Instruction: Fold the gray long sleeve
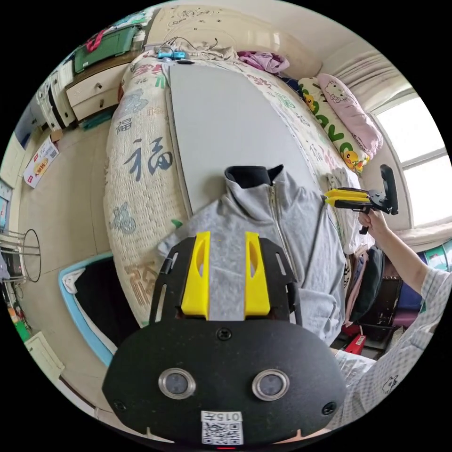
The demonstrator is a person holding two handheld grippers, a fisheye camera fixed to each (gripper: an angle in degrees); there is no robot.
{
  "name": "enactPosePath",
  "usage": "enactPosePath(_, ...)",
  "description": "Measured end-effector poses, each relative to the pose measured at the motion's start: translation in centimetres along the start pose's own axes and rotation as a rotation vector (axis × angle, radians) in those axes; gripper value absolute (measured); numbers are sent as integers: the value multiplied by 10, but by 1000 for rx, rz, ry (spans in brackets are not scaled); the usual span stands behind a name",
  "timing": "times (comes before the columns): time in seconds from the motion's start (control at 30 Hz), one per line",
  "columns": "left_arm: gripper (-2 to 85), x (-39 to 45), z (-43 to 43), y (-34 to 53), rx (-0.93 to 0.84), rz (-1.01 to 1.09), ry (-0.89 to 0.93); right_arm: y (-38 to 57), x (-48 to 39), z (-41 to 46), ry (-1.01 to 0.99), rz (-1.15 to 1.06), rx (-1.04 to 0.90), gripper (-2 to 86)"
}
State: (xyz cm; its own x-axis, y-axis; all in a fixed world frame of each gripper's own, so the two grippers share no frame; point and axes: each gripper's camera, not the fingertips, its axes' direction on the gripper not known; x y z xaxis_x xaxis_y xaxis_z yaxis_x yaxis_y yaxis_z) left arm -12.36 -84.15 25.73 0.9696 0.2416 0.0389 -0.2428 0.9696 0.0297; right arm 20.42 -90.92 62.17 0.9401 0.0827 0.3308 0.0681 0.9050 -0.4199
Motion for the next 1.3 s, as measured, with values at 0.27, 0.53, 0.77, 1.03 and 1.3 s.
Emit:
enactPosePath(0.27, 112, 4, 21, -35, -105, 225, -49, -39, -15, 28, -48, -63, -145, 77)
enactPosePath(0.53, 36, 5, 24, -30, -116, 313, -167, -21, -28, 5, -42, -75, -107, 48)
enactPosePath(0.77, 0, -5, -24, 8, 38, 265, -69, 24, -64, -76, -40, -122, 40, 21)
enactPosePath(1.03, -3, 10, -99, 169, 171, 182, 229, 194, -132, -181, -270, -13, 122, 17)
enactPosePath(1.3, -3, 19, 7, 360, -259, -137, 248, 360, -205, -92, -310, 169, -370, 29)
